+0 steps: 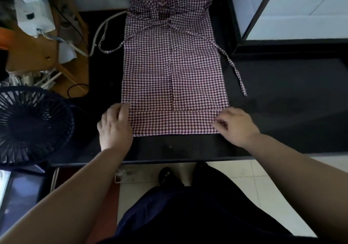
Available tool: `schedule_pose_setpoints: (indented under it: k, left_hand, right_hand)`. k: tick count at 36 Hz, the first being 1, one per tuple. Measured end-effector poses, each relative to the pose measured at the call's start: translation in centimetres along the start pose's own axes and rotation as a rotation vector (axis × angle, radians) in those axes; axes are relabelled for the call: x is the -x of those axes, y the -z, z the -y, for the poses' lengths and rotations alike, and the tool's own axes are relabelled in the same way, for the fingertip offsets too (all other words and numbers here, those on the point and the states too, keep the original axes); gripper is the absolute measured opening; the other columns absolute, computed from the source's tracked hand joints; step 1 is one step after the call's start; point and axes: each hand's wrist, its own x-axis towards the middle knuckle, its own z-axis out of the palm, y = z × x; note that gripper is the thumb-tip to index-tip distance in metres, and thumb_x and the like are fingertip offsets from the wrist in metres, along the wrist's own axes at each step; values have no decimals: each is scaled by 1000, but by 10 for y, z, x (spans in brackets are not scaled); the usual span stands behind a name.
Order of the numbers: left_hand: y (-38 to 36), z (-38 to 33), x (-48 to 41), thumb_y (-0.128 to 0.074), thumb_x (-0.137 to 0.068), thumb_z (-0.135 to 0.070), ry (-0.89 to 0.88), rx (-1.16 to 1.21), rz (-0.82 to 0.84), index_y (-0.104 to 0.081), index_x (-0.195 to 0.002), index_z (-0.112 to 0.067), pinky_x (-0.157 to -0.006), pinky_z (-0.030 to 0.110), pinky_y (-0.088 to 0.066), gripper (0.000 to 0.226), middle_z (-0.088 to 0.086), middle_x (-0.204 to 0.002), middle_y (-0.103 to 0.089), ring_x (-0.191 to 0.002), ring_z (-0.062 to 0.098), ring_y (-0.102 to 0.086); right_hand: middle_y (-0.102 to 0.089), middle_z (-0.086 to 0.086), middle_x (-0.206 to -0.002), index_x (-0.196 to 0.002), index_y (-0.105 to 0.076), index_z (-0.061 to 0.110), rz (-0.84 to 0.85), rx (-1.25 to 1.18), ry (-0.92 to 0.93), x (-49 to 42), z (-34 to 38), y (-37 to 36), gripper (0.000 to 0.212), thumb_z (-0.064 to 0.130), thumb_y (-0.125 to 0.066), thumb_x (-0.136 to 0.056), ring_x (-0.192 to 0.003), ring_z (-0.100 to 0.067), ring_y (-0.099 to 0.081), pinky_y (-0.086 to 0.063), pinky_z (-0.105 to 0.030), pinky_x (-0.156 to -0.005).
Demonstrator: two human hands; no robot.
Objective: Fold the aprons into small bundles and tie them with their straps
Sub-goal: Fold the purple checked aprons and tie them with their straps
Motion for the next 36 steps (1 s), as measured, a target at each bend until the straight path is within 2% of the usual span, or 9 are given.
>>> schedule_pose_setpoints:
  k: [3, 5, 9, 12, 16, 20, 26, 31, 36]
  left_hand:
    - [0, 15, -3, -44, -92, -20, -290, 20, 205, -63, -126, -13, -97, 59, -44, 40, 14, -134, -56, -121, 39, -54]
    - [11, 12, -3, -38, -97, -46, -146, 26, 408, -45, -143, -22, -114, 50, -28, 52, 3, -153, -35, -139, 27, -35]
    - [21, 10, -4, -36, -62, -93, -79, -62, 554, -16, -153, -33, -119, 39, -11, 111, -10, -161, -6, -146, 14, -12]
    - [29, 8, -10, -67, -68, -70, -64, -25, 556, -25, -151, -34, -118, 36, -16, 100, -11, -159, -15, -145, 14, -17]
    - [41, 4, -21, -69, -79, -21, 34, 131, 493, -62, -125, -25, -86, 17, -41, 47, -1, -128, -59, -110, 17, -55]
    - [44, 7, -29, -67, -88, -18, 307, 487, 508, -69, -93, -21, -66, 20, -42, 6, 0, -89, -67, -79, 11, -58]
    - [26, 16, -19, -55, -97, -34, 508, 645, 451, -63, -112, -19, -76, 30, -46, 24, 1, -107, -66, -95, 17, -61]
    - [11, 9, -16, -49, -98, -41, 508, 370, 287, -58, -101, -13, -57, 31, -35, 29, 6, -95, -62, -74, 17, -52]
    - [2, 7, -18, -49, -95, -48, 552, 266, 172, -58, -101, -13, -65, 33, -41, 36, 8, -91, -63, -83, 27, -57]
  right_hand:
    - [-15, -2, -157, -149, -26, 26, 261, 77, 48, 2, -3, -1, 79, 65, -50, -85, -143, -26, -16, -15, -41, -117]
    - [-4, 0, -160, -152, -14, 31, 286, 154, 72, -1, -10, 2, 78, 65, -44, -88, -145, -27, -11, -12, -42, -118]
    - [-25, 1, -156, -147, -33, 31, 212, 135, 96, -9, -13, 8, 51, 50, -30, -99, -140, -27, -26, -23, -42, -114]
    - [-60, 0, -121, -123, -58, 23, 163, -147, -12, -16, -13, 16, 42, 49, -37, -97, -114, -24, -53, -39, -40, -100]
    - [-60, 1, -97, -98, -61, 18, 197, -350, -142, -27, -15, 31, 34, 47, -44, -96, -95, -20, -56, -42, -29, -76]
    - [-57, 4, -81, -72, -51, 21, 203, -513, -208, -29, -22, 38, 33, 48, -56, -90, -85, -18, -57, -38, -26, -64]
    - [-60, 3, -112, -115, -52, 19, 342, -683, -321, -31, -36, 35, 56, 37, -81, -70, -105, -17, -57, -43, -35, -98]
    - [-61, -6, -105, -98, -53, 13, 171, -488, -331, -34, -31, 24, 14, 23, -61, -92, -93, -22, -57, -46, -34, -82]
    - [-56, -4, -98, -110, -44, 15, 146, -305, -394, -37, -19, 21, 19, 28, -50, -97, -95, -28, -59, -47, -43, -90]
